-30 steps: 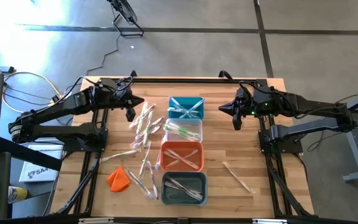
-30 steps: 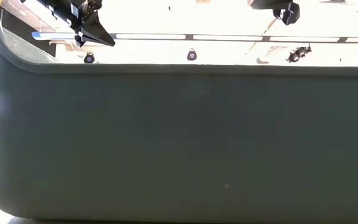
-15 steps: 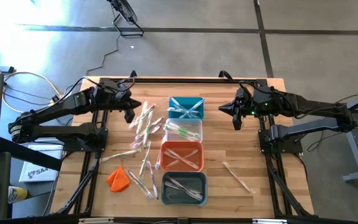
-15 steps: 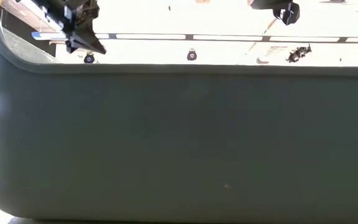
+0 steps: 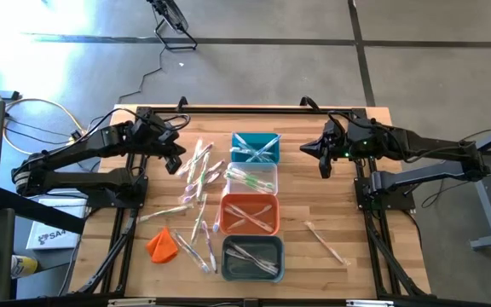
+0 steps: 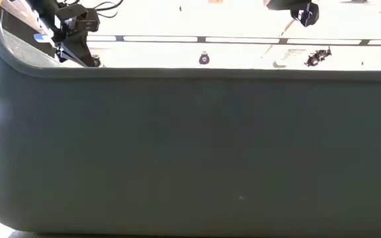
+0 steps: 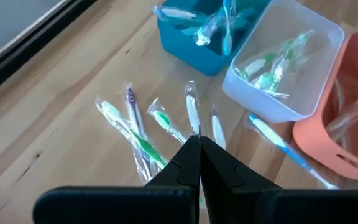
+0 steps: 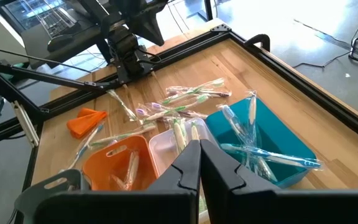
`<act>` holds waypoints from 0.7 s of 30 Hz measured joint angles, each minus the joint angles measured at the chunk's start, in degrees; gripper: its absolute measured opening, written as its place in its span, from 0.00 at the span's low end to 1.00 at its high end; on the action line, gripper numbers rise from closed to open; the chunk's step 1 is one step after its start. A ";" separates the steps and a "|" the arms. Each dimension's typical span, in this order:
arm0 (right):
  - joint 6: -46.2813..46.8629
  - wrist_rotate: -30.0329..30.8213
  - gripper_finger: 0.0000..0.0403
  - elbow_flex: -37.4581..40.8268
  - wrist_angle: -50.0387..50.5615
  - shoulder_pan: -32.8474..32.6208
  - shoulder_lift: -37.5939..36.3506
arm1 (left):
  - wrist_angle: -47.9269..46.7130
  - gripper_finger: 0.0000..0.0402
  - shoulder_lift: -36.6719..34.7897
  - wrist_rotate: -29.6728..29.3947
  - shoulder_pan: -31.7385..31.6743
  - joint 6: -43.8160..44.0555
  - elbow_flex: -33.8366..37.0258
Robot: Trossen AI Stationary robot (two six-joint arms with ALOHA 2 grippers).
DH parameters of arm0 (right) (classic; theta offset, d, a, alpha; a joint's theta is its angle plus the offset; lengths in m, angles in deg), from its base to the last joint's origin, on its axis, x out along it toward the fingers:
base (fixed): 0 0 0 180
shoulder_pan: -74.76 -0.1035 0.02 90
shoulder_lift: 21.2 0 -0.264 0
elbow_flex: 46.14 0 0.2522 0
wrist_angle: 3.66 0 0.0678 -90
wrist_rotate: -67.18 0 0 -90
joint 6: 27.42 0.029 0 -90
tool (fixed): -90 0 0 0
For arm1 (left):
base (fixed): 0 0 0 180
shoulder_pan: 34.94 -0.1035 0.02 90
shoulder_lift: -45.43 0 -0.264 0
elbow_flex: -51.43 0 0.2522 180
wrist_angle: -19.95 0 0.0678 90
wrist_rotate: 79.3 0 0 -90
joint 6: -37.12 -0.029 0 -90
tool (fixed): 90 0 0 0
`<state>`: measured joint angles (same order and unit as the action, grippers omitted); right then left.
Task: Pick & Place Toothbrushes
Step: Put the green toothbrush into the transparent bin
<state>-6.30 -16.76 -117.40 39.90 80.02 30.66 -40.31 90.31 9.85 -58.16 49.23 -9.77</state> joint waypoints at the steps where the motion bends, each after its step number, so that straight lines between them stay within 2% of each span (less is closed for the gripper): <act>1: 0.00 0.00 0.01 0.00 0.00 0.00 0.00 | -0.09 0.00 0.00 0.08 0.00 0.19 0.00; 4: 0.00 0.00 0.01 0.00 0.00 0.00 0.00 | -1.04 0.00 0.00 1.77 0.04 1.30 0.00; 21: -1.46 0.00 0.01 0.00 0.02 0.00 0.00 | -1.18 0.00 0.54 1.35 0.76 2.63 0.02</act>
<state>-7.76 -16.76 -117.40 39.93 80.02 30.66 -41.50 90.85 11.21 -57.40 51.86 -9.75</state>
